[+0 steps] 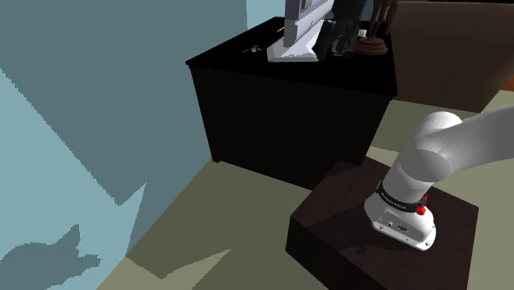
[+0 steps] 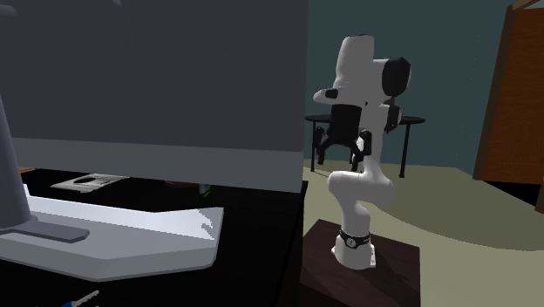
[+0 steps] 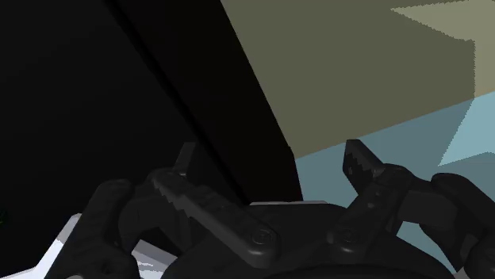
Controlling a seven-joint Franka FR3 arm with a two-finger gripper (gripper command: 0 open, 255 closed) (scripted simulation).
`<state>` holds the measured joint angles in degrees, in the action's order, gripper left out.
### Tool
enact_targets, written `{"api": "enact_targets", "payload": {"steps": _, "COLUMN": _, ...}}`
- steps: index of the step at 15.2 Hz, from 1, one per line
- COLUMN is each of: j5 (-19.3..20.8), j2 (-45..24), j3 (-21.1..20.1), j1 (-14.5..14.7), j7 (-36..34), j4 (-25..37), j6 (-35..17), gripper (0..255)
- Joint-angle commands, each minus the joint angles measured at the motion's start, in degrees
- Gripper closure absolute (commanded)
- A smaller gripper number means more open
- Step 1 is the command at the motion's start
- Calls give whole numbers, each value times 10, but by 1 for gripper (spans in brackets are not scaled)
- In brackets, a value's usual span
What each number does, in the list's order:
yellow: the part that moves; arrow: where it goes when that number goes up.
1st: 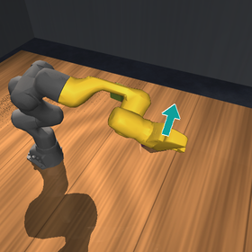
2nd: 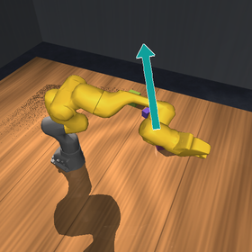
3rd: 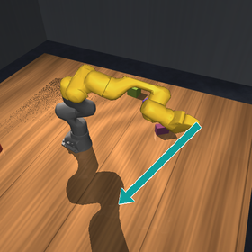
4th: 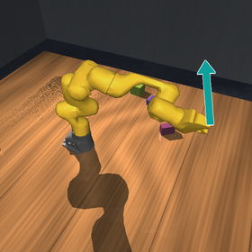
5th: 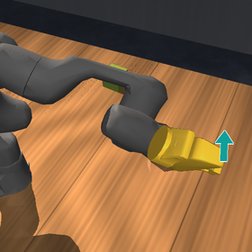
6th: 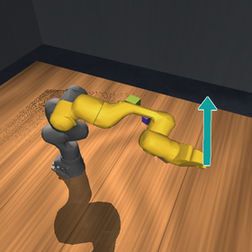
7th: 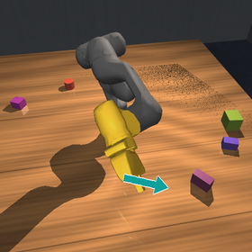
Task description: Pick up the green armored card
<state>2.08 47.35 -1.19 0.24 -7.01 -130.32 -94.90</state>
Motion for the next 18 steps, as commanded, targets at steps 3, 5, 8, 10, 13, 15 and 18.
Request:
{"api": "enact_targets", "payload": {"steps": 3, "j5": 11, "j2": 30, "j3": 34, "j1": -1, "j7": 39, "j4": -25, "j6": -37, "gripper": 0}}
{"api": "enact_targets", "payload": {"steps": 5, "j5": 22, "j2": 56, "j3": 71, "j1": -2, "j7": 79, "j4": -47, "j6": -74, "gripper": 0}}
{"api": "enact_targets", "payload": {"steps": 8, "j5": 35, "j2": 86, "j3": 129, "j1": -2, "j7": 139, "j4": -73, "j6": -130, "gripper": 0}}
{"api": "enact_targets", "payload": {"steps": 10, "j5": 42, "j2": 102, "j3": 171, "j1": 1, "j7": 181, "j4": -85, "j6": -168, "gripper": 0}}
{"api": "enact_targets", "payload": {"steps": 13, "j5": 49, "j2": 117, "j3": 237, "j1": 11, "j7": 245, "j4": -94, "j6": -222, "gripper": 0}}
{"api": "enact_targets", "payload": {"steps": 15, "j5": 51, "j2": 124, "j3": 283, "j1": 23, "j7": 288, "j4": -95, "j6": -257, "gripper": 0}}
{"api": "enact_targets", "payload": {"steps": 18, "j5": 50, "j2": 130, "j3": 356, "j1": 51, "j7": 355, "j4": -87, "j6": -304, "gripper": 0}}
